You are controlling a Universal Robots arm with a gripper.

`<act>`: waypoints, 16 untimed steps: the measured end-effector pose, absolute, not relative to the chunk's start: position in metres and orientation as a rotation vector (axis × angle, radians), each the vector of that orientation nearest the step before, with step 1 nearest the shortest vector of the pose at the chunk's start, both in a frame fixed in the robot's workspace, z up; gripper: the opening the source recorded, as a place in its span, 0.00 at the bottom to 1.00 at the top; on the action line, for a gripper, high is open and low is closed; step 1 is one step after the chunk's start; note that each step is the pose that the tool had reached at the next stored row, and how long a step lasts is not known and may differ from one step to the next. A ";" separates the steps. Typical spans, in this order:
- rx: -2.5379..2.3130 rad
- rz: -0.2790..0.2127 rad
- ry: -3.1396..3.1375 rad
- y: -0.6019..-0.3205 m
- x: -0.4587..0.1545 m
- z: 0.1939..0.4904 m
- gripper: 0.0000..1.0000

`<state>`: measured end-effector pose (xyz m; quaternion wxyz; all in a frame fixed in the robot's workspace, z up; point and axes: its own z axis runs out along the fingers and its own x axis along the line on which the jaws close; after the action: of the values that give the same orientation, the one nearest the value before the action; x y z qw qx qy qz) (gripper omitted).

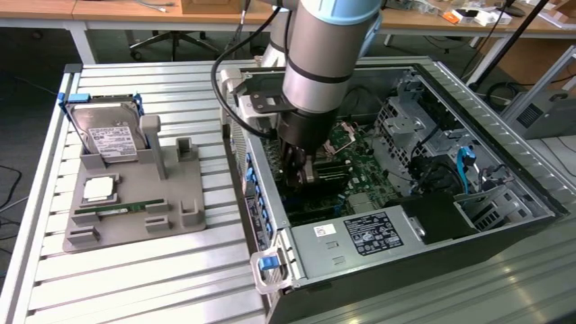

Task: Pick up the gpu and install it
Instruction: 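Press down on the gpu until it lock into place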

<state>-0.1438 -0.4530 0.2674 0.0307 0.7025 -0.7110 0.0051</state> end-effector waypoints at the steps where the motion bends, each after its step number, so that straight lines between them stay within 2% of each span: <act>1: 2.163 0.016 -2.193 -0.452 -0.144 0.267 0.11; 16: 2.158 0.016 -2.197 -0.447 -0.144 0.267 0.11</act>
<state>-0.1437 -0.4470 0.2671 0.0309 0.7005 -0.7130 0.0053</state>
